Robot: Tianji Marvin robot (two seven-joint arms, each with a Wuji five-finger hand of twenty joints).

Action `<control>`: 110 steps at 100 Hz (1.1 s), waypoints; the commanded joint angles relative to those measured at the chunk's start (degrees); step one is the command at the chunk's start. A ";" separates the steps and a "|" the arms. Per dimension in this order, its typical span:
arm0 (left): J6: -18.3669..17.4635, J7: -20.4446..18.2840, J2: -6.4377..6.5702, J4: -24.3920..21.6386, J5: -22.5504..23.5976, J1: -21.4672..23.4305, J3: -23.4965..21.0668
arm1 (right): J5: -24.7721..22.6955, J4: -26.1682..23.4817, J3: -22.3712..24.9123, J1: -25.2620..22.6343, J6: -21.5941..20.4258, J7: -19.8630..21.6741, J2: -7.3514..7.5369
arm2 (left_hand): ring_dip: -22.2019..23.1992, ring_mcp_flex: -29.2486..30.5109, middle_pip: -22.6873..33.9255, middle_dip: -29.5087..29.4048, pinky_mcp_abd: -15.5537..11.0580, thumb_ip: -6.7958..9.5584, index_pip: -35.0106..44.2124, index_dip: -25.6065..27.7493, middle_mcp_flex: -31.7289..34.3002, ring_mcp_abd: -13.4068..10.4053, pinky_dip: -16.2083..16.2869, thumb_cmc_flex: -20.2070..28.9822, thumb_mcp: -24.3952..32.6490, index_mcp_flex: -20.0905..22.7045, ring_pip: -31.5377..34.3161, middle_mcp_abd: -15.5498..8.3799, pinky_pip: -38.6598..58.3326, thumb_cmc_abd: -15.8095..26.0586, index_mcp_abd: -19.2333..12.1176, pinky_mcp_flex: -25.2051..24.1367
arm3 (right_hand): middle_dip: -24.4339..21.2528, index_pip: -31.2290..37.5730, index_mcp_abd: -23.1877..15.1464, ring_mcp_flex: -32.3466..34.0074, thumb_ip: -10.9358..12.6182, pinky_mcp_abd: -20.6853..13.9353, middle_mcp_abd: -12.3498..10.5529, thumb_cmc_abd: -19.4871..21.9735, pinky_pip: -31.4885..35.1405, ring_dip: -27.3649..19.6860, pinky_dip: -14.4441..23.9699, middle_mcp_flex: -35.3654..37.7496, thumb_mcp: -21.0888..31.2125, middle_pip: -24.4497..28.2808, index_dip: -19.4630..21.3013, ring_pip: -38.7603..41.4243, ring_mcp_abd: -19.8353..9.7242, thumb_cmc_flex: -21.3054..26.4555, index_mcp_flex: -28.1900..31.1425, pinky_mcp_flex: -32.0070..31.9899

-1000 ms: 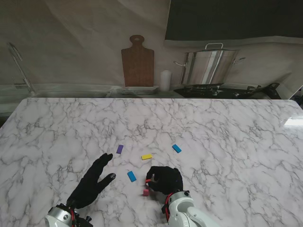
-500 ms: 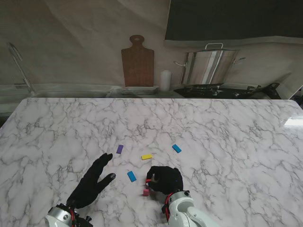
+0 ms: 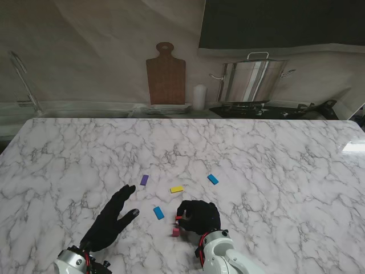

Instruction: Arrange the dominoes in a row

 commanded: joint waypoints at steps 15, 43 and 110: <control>-0.04 -0.80 -0.03 -0.14 -0.14 0.27 0.08 | -0.14 -0.07 0.01 -0.44 0.06 0.44 0.13 | 0.06 -0.69 -0.39 -0.65 -1.75 1.57 -0.80 0.75 -0.83 -1.46 0.84 1.81 -0.33 -1.53 -0.18 -0.63 -0.03 0.46 0.18 0.04 | -0.23 1.66 0.12 -1.58 -0.28 -1.65 -0.63 -2.27 1.51 -0.04 1.02 -1.95 0.16 2.01 1.43 -0.43 -0.06 -2.29 -1.89 -1.06; -0.03 -0.83 -0.03 -0.14 -0.15 0.28 0.06 | -0.25 -0.24 0.17 -0.64 -0.11 0.67 0.26 | 0.08 -0.70 -0.39 -0.64 -1.75 1.56 -0.79 0.78 -0.84 -1.38 0.86 1.77 -0.36 -1.54 -0.18 -0.53 -0.02 0.38 0.19 0.05 | -0.51 -0.14 0.02 -1.75 -0.25 -1.59 -0.88 -2.57 1.43 -0.03 1.05 -2.38 0.05 2.18 0.36 -0.51 -0.16 -2.37 -4.13 -1.20; -0.02 -0.83 -0.02 -0.16 -0.06 0.29 0.12 | -0.49 -0.17 0.35 -0.72 -0.40 0.37 0.28 | 0.09 -0.69 -0.39 -0.63 -1.77 1.56 -0.79 0.82 -0.84 -1.41 0.92 1.77 -0.34 -1.54 -0.18 -0.55 -0.02 0.41 0.18 0.05 | -0.62 -0.93 -0.25 -2.03 -0.28 -1.64 -1.12 -3.12 1.24 0.18 1.24 -3.23 0.50 3.17 2.18 -0.44 -0.19 -2.83 -4.12 -1.43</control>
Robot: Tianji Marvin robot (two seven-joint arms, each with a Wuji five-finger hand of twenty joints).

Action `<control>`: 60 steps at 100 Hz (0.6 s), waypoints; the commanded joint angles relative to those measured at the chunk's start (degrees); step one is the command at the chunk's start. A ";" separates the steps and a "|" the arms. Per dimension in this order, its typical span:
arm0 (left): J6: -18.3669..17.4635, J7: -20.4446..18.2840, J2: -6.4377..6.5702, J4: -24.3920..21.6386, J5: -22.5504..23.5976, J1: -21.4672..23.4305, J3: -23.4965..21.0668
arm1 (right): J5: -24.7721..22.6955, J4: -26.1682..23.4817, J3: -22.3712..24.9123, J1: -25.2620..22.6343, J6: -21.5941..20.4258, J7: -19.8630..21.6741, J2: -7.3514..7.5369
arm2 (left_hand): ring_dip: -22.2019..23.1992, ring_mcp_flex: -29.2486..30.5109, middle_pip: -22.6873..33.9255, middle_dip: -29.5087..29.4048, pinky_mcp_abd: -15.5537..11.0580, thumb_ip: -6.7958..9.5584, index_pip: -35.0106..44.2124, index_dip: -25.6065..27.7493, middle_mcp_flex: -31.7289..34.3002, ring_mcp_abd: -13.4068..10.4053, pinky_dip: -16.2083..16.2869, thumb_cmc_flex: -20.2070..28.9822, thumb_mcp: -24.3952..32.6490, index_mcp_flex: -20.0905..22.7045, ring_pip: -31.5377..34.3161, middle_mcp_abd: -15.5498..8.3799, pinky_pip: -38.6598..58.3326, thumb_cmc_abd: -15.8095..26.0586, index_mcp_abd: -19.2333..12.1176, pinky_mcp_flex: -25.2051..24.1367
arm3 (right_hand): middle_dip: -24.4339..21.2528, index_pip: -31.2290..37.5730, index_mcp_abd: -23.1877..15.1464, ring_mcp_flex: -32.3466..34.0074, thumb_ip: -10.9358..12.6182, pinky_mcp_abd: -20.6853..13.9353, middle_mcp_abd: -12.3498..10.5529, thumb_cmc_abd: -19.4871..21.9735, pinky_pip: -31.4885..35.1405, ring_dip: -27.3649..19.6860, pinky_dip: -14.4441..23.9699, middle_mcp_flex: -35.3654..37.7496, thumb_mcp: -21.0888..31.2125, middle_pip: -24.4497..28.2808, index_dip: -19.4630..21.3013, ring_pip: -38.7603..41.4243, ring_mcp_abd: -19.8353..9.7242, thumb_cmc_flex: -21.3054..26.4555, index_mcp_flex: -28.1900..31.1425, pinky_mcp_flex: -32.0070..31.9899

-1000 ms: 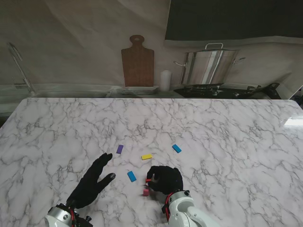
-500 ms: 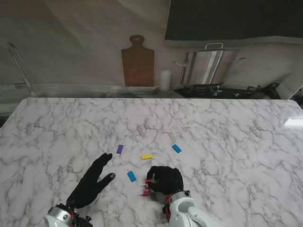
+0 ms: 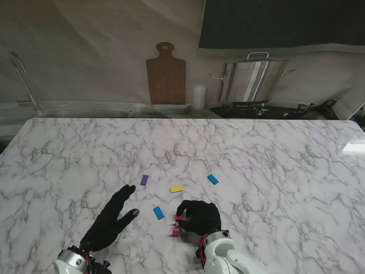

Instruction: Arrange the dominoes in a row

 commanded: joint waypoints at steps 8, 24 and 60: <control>-0.01 -0.76 -0.04 -0.14 0.00 0.27 0.15 | -0.15 0.26 0.01 -0.29 0.29 -0.27 -0.14 | 0.08 -0.71 -0.40 -0.64 -1.77 1.54 -0.81 0.81 -0.85 -1.42 0.88 1.65 -0.40 -1.57 -0.19 -0.59 -0.02 0.45 0.15 0.04 | 0.26 4.89 -2.20 -0.98 -0.30 -1.60 -1.21 -2.19 1.32 0.20 1.30 -1.02 0.36 2.99 3.68 -0.04 0.36 -2.09 0.07 -0.59; -0.04 -0.78 -0.03 -0.11 0.02 0.25 0.15 | -0.11 0.22 0.07 -0.35 0.45 -0.25 -0.14 | 0.07 -0.70 -0.41 -0.66 -1.75 1.56 -0.79 0.82 -0.85 -1.39 0.89 1.76 -0.33 -1.54 -0.19 -0.56 -0.02 0.42 0.19 0.05 | 0.40 7.19 -2.60 -0.91 -0.24 -1.60 -1.24 -2.02 1.37 0.24 1.39 -1.03 0.21 3.27 6.84 0.07 0.37 -2.19 0.66 -0.53; 0.04 -0.76 -0.03 -0.11 0.06 0.21 0.21 | 0.10 0.37 0.05 -0.26 0.09 -0.25 -0.17 | 0.06 -0.69 -0.41 -0.67 -1.75 1.56 -0.80 0.83 -0.86 -1.45 0.89 1.75 -0.35 -1.55 -0.18 -0.61 -0.03 0.44 0.11 0.04 | 0.55 9.38 -3.55 -0.85 -0.23 -1.57 -1.32 -1.72 1.39 0.21 1.45 -0.85 0.16 3.48 11.50 0.08 0.36 -2.17 2.42 -0.50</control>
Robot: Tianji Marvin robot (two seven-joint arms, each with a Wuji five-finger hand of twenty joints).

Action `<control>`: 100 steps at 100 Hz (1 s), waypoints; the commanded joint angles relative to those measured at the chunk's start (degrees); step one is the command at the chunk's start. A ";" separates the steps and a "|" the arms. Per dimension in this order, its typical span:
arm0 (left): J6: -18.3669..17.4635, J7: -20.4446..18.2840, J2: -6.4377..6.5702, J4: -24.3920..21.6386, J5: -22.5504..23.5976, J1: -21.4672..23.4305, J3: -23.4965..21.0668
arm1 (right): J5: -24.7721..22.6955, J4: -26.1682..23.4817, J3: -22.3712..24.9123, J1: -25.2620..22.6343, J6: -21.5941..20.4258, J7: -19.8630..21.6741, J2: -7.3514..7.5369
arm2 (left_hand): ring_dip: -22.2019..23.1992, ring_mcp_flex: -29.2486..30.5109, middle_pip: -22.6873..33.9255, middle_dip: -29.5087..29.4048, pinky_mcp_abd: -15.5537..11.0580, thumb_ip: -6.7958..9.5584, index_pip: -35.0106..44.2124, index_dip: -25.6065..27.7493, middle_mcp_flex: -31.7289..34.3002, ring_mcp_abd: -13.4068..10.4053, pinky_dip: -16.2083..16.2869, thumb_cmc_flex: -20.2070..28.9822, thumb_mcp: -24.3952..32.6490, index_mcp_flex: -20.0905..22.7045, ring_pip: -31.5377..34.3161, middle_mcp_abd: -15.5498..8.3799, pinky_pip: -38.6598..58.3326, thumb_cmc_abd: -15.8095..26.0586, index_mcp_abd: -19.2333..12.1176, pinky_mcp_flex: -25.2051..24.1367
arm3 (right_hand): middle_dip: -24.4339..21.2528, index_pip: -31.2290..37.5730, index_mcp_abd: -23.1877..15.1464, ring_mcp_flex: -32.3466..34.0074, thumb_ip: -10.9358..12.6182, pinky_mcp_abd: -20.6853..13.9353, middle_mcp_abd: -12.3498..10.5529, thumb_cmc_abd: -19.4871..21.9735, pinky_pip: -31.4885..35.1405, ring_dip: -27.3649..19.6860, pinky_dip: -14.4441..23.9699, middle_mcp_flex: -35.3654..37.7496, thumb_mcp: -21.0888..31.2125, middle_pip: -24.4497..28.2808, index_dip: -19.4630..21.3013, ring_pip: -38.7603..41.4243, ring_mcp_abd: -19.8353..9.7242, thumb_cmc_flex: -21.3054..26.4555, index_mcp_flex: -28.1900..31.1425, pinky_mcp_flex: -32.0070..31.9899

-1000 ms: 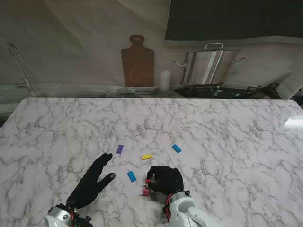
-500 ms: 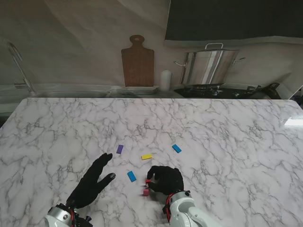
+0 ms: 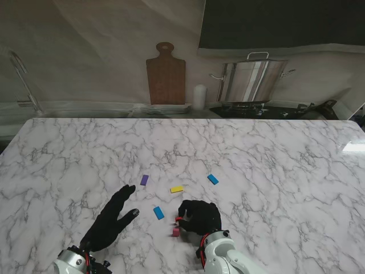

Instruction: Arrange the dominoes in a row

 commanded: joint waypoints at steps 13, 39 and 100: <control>0.07 -0.79 -0.03 -0.11 0.01 0.20 0.19 | 0.09 0.22 0.00 -0.27 -0.02 0.15 -0.09 | 0.06 -0.70 -0.40 -0.67 -1.74 1.57 -0.79 0.84 -0.83 -1.38 0.88 1.84 -0.31 -1.53 -0.19 -0.55 -0.02 0.38 0.20 0.05 | 0.55 1.46 -2.83 -0.93 -0.23 -1.57 -1.28 -1.75 1.37 0.20 0.89 -0.97 0.17 2.59 1.89 0.53 0.29 -2.17 1.87 -0.50; 0.04 -0.81 -0.02 -0.10 0.02 0.21 0.16 | -0.14 -0.22 0.06 -0.54 0.08 0.32 0.02 | 0.06 -0.70 -0.40 -0.68 -1.74 1.57 -0.80 0.83 -0.84 -1.37 0.89 1.80 -0.31 -1.54 -0.19 -0.58 -0.03 0.40 0.21 0.04 | 0.44 -2.60 -1.45 -1.30 -0.21 -1.66 -1.05 -1.81 1.21 0.14 0.84 -1.52 -0.13 2.16 -1.67 0.35 0.27 -2.59 -0.90 -0.71; -0.01 -0.80 -0.02 -0.09 0.06 0.24 0.16 | -0.33 -0.72 0.27 -0.86 0.03 0.33 0.10 | 0.08 -0.68 -0.40 -0.67 -1.76 1.57 -0.79 0.84 -0.84 -1.43 0.89 1.85 -0.30 -1.53 -0.17 -0.51 -0.02 0.42 0.21 0.05 | 0.53 -10.19 1.90 -1.96 1.31 -1.69 -1.20 -0.17 1.08 0.18 0.90 -2.68 1.04 2.04 -6.77 0.15 0.22 -5.04 -3.28 -1.04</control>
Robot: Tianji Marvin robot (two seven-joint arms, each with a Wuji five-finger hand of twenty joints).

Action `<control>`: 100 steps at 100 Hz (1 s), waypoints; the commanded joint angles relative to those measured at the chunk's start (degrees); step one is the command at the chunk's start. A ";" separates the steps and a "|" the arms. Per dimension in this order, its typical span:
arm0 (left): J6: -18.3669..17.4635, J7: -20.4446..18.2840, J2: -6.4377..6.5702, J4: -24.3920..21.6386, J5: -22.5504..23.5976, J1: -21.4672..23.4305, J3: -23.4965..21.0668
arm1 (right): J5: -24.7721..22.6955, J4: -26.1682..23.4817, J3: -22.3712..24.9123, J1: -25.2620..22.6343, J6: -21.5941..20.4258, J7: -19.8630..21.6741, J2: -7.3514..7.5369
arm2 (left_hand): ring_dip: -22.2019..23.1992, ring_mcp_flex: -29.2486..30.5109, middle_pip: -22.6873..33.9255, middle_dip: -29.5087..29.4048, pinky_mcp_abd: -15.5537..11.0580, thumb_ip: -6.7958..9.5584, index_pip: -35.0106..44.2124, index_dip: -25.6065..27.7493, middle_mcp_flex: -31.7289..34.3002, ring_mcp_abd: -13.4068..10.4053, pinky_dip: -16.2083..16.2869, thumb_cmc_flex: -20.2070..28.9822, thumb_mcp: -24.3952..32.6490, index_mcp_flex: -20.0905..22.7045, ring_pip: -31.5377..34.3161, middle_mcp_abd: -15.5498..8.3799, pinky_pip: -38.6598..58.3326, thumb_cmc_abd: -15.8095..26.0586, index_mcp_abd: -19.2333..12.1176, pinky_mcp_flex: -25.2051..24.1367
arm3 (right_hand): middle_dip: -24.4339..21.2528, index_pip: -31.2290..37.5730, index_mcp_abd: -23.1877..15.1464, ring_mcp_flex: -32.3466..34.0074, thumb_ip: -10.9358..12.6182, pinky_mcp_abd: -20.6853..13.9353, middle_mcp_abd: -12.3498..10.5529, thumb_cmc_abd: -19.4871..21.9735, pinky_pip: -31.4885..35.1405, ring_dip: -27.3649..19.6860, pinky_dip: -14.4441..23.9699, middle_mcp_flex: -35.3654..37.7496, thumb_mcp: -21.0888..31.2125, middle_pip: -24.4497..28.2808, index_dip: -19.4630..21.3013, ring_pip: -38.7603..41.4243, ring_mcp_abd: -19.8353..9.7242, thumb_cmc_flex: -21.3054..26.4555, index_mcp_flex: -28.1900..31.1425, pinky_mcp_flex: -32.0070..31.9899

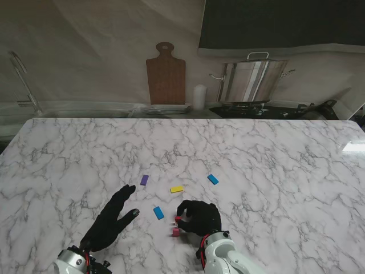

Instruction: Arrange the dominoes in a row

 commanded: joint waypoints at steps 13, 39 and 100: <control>0.05 -0.79 -0.02 -0.11 0.00 0.25 0.15 | 0.04 -0.10 0.18 -0.29 -0.13 -0.13 -0.09 | 0.08 -0.70 -0.40 -0.68 -1.74 1.56 -0.79 0.85 -0.84 -1.44 0.81 1.82 -0.33 -1.54 -0.18 -0.57 -0.02 0.40 0.23 0.04 | 0.48 -2.92 1.34 -1.45 1.84 -1.75 -1.11 0.19 1.01 0.72 0.87 -1.35 1.29 1.94 -1.59 0.41 -0.23 -2.73 -0.88 -0.87; 0.06 -0.84 -0.01 -0.10 0.00 0.22 0.17 | 0.00 -0.80 0.63 -0.53 -0.45 -0.35 -0.08 | 0.08 -0.69 -0.40 -0.69 -1.75 1.56 -0.80 0.86 -0.85 -1.42 0.82 1.80 -0.34 -1.55 -0.18 -0.54 -0.02 0.39 0.18 0.05 | 0.41 -3.52 1.36 -1.57 2.02 -1.80 -1.06 0.38 0.95 0.69 0.87 -1.45 1.15 1.84 -1.63 0.30 -0.24 -2.96 -0.81 -0.92; -0.09 -0.75 -0.04 -0.61 0.08 0.77 -0.18 | -3.16 -7.82 3.89 -3.59 -1.67 -0.26 0.96 | 0.06 -0.71 -0.42 -0.74 -1.70 1.59 -0.86 0.74 -0.86 -1.42 0.84 1.77 -0.31 -1.57 -0.19 -0.57 -0.02 0.36 -0.20 0.03 | -5.45 -8.37 4.63 -1.53 5.95 -0.84 0.50 4.03 -1.59 -2.85 0.07 -3.04 -0.23 -7.12 -0.11 -7.99 0.12 -5.49 -1.29 -1.65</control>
